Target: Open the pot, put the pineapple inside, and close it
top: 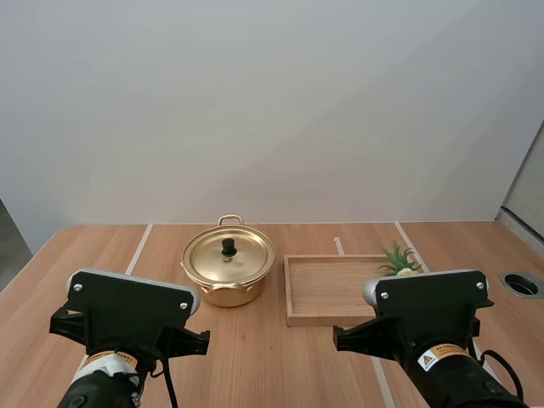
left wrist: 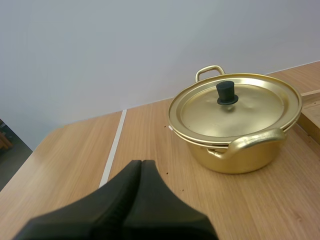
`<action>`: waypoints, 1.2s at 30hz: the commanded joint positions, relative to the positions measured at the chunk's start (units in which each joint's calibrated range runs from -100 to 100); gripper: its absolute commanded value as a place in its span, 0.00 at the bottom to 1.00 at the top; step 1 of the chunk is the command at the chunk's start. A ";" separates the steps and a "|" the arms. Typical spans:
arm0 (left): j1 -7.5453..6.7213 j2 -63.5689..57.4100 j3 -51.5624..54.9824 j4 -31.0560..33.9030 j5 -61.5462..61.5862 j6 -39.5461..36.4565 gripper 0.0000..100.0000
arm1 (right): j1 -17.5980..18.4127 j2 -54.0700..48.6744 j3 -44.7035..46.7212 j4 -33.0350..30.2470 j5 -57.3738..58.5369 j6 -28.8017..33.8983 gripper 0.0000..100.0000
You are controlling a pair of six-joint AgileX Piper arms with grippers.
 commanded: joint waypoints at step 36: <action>-0.18 -0.40 0.10 -0.87 -0.53 -0.39 0.00 | -0.03 -0.40 0.47 4.08 0.41 -0.13 0.00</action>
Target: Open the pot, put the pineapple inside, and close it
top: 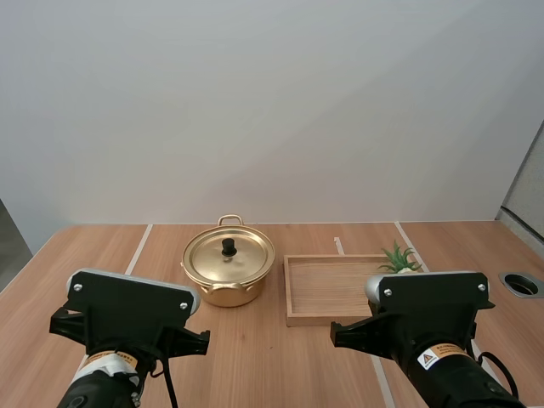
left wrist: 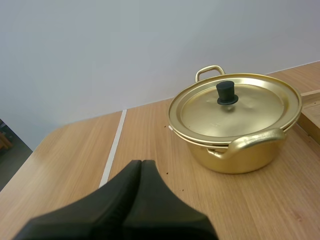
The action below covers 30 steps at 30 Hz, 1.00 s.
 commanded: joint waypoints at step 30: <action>-0.18 -0.40 -16.93 -8.29 -11.84 8.80 0.00 | -0.03 -0.40 -19.20 -14.07 -7.79 -0.24 0.00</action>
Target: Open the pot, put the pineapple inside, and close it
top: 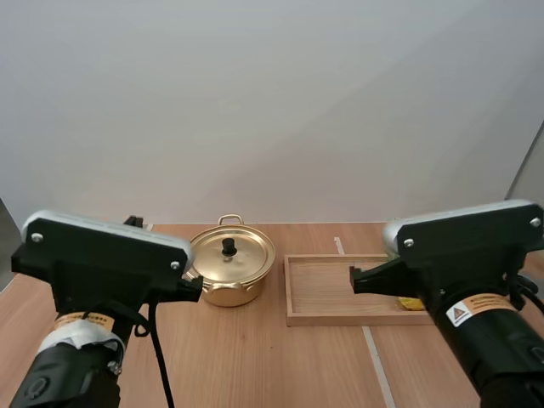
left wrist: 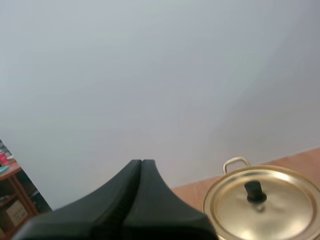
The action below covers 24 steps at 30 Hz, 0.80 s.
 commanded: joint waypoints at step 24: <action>-0.10 15.12 -28.15 -1.75 -3.62 -8.26 0.00 | -0.77 17.19 -28.97 -17.01 8.16 12.57 0.00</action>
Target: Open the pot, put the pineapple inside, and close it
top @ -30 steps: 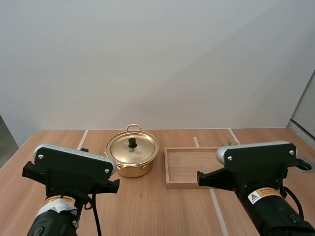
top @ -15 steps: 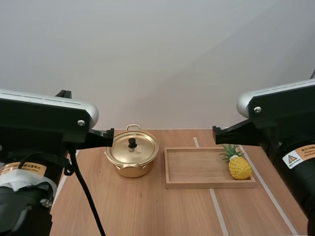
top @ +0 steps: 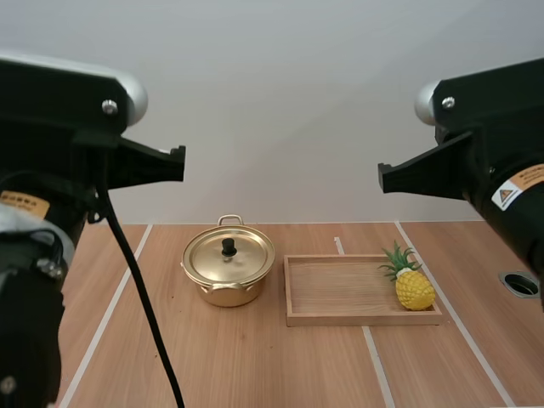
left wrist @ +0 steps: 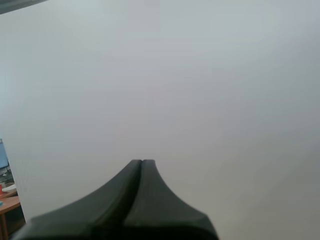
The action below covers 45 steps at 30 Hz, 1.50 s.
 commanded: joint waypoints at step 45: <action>-0.10 51.47 -37.36 -11.86 71.96 8.70 0.00 | -7.58 26.41 -15.12 0.80 17.91 2.37 0.00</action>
